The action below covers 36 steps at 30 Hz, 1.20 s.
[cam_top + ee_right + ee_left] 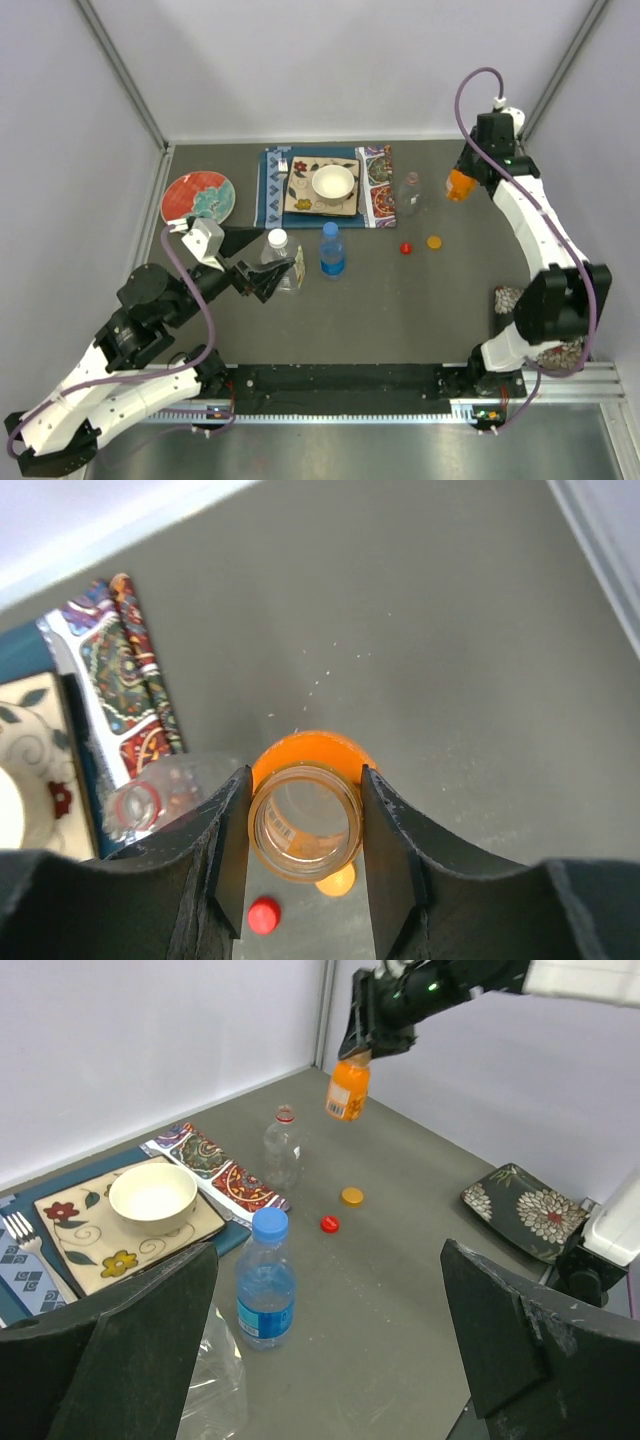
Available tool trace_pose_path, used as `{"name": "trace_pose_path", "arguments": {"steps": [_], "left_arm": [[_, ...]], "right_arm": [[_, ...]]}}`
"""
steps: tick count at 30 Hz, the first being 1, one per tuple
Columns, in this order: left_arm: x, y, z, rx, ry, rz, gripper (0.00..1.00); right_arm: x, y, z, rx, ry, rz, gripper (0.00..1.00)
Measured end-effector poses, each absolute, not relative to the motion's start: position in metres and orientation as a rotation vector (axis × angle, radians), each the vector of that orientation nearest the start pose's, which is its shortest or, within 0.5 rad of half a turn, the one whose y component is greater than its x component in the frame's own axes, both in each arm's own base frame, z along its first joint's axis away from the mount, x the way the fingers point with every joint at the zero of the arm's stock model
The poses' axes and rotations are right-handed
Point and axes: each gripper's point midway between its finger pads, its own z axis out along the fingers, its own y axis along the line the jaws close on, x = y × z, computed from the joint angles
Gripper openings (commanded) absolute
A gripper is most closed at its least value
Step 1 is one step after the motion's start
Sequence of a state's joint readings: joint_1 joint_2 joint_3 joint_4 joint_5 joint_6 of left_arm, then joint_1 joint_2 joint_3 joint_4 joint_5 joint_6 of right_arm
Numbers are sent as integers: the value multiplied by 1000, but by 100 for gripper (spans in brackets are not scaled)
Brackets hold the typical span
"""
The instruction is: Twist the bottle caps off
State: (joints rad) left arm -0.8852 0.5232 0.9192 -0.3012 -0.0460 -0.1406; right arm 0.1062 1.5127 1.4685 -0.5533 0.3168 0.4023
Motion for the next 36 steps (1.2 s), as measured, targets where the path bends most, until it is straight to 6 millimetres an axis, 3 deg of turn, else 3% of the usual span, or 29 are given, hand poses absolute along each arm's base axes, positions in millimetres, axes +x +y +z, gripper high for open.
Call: {"name": "trace_pose_path", "arguments": {"steps": [4,10,18,23,25,27,28,31,36], "left_arm": [[154,-186,377,513,1428,-805,99],[155,-185,367,511,1460,-795,99],[162,-189,358,510,1492,-772,99],[170,-199,346,530,1539,-755,99],[172,-201,342,535,1551,-751,99],[172,-202,341,536,1555,-749,99],[172,-202,340,537,1557,-749,99],[172,-202,342,535,1553,-750,99],[171,-201,340,535,1552,-752,99]], "right_arm": [[460,8,203,473,2187,-48,0],[475,16,152,456,2287,-31,0],[493,22,140,441,2246,20,0],[490,22,121,433,2260,13,0],[493,22,123,429,2246,16,0],[494,22,123,427,2240,17,7],[494,22,122,424,2241,15,17],[495,22,121,420,2238,15,34],[495,22,121,420,2233,16,50]]}}
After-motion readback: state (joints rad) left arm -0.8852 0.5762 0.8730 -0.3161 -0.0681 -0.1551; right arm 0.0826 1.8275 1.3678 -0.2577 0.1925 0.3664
